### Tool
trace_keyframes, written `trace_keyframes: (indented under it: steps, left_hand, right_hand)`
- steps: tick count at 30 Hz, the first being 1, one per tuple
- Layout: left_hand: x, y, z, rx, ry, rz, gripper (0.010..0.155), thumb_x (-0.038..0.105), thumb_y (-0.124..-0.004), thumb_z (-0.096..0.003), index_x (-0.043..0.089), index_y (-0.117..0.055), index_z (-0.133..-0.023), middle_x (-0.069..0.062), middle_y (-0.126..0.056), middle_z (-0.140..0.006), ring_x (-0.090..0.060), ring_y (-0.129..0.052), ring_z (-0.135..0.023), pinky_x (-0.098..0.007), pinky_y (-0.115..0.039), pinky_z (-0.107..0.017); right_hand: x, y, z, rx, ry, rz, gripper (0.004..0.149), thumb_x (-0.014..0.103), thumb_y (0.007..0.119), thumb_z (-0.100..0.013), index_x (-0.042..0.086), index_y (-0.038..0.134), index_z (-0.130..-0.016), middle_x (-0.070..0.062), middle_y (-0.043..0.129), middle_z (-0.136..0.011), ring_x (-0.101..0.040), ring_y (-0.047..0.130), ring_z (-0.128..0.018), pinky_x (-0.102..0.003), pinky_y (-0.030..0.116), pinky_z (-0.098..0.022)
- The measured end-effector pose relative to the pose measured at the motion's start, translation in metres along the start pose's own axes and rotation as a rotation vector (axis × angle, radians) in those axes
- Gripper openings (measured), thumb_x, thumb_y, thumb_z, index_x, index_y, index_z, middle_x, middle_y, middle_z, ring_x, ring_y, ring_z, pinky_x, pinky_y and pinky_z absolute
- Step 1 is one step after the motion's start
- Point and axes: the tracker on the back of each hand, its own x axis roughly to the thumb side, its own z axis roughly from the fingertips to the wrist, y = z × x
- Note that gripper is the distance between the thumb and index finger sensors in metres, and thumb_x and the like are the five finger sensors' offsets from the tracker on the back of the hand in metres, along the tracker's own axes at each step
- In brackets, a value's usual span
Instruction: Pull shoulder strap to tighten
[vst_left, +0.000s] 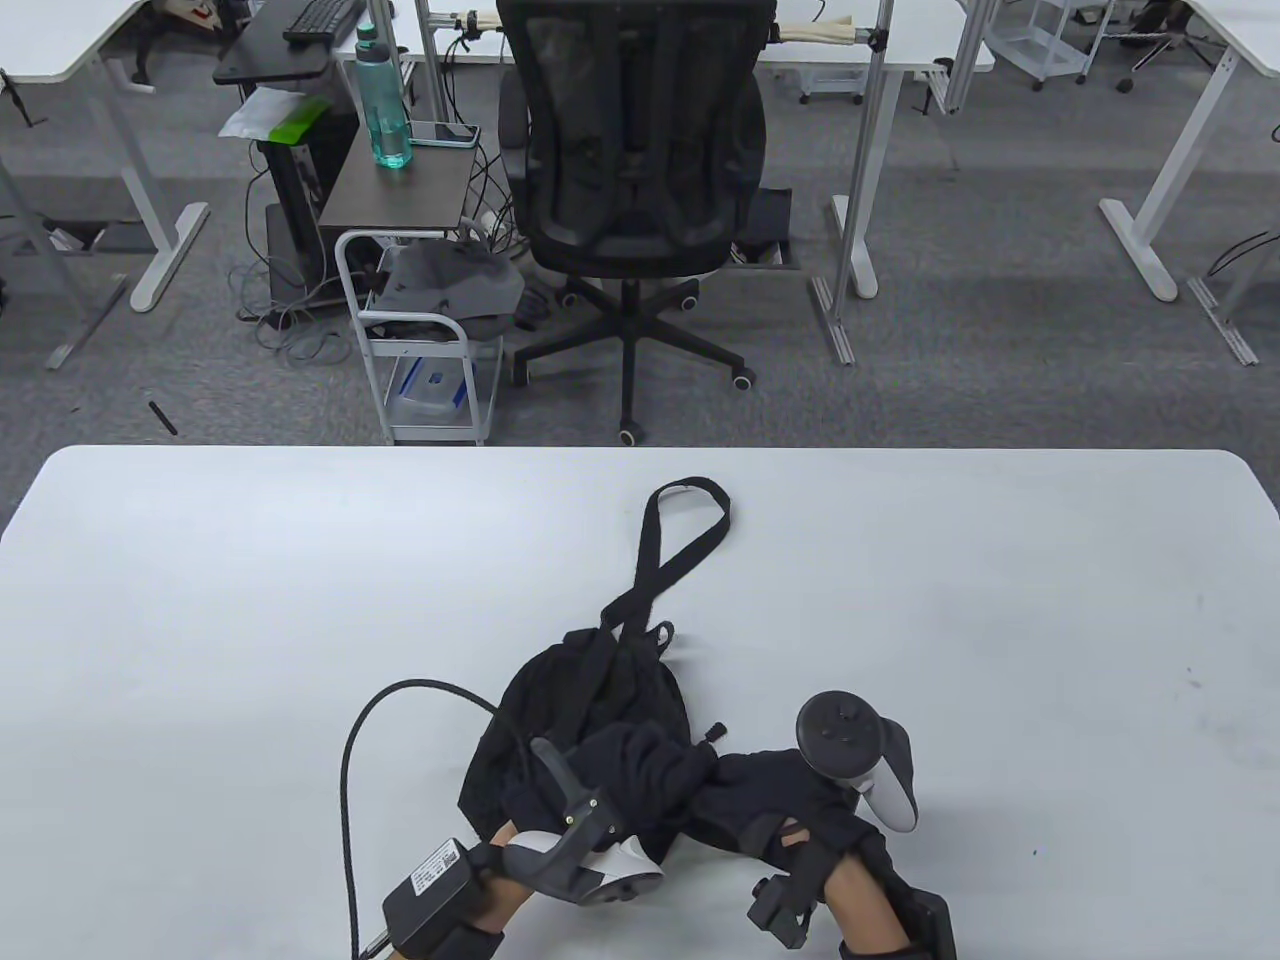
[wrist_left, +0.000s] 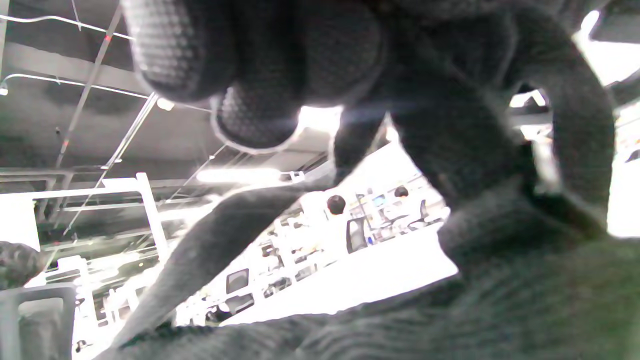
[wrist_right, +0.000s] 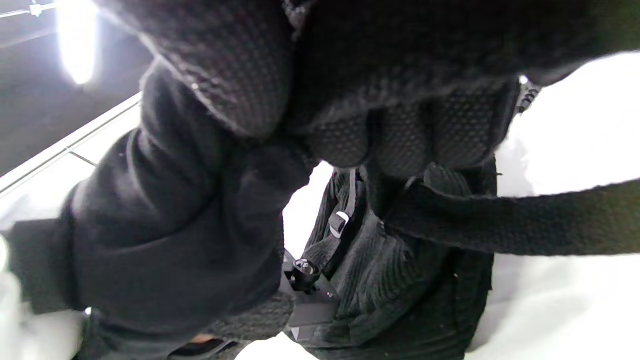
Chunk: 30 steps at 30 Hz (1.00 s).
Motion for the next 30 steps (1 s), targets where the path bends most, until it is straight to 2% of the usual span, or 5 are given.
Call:
trace_keyframes:
  steps: [8, 15, 23, 27, 30]
  left_hand:
    - [-0.008, -0.011, 0.002, -0.040, 0.014, 0.013, 0.065, 0.046, -0.054, -0.0376, 0.029, -0.054, -0.100, 0.011, -0.094, -0.066, -0.017, -0.100, -0.067, -0.033, -0.087, -0.049]
    - [-0.033, -0.020, 0.012, -0.106, 0.125, 0.052, 0.065, 0.046, -0.054, -0.0374, 0.030, -0.055, -0.100, 0.011, -0.094, -0.067, -0.017, -0.100, -0.068, -0.033, -0.087, -0.051]
    - [-0.017, -0.004, 0.003, -0.048, 0.079, 0.077, 0.064, 0.045, -0.057, -0.0384, 0.027, -0.056, -0.100, 0.010, -0.095, -0.067, -0.017, -0.101, -0.068, -0.033, -0.087, -0.051]
    - [-0.006, 0.001, -0.001, -0.027, 0.059, 0.062, 0.064, 0.045, -0.056, -0.0383, 0.027, -0.057, -0.099, 0.010, -0.095, -0.067, -0.017, -0.101, -0.068, -0.033, -0.088, -0.050]
    - [-0.009, -0.002, 0.001, -0.037, 0.059, 0.076, 0.064, 0.045, -0.056, -0.0381, 0.027, -0.057, -0.099, 0.010, -0.095, -0.067, -0.018, -0.101, -0.068, -0.034, -0.087, -0.051]
  right_hand:
    - [0.004, 0.001, 0.000, -0.008, 0.003, 0.025, 0.037, 0.030, 0.084, -0.043, 0.001, 0.101, -0.058, -0.021, 0.105, -0.062, -0.043, 0.104, -0.051, -0.059, 0.078, -0.046]
    - [0.000, -0.005, 0.000, 0.004, 0.021, 0.030, 0.037, 0.030, 0.085, -0.043, 0.001, 0.102, -0.058, -0.021, 0.106, -0.062, -0.042, 0.104, -0.051, -0.059, 0.078, -0.046]
    - [-0.007, -0.006, 0.000, -0.038, 0.023, -0.008, 0.049, 0.043, 0.086, -0.043, 0.002, 0.099, -0.065, -0.023, 0.102, -0.069, -0.045, 0.100, -0.057, -0.061, 0.075, -0.049]
    - [-0.003, 0.002, 0.000, -0.031, -0.014, -0.047, 0.042, 0.037, 0.083, -0.044, 0.002, 0.101, -0.060, -0.022, 0.105, -0.062, -0.044, 0.104, -0.050, -0.060, 0.078, -0.045]
    - [0.003, 0.006, -0.001, -0.070, -0.028, 0.050, 0.038, 0.034, 0.084, -0.044, 0.003, 0.101, -0.056, -0.020, 0.107, -0.057, -0.041, 0.106, -0.046, -0.058, 0.080, -0.043]
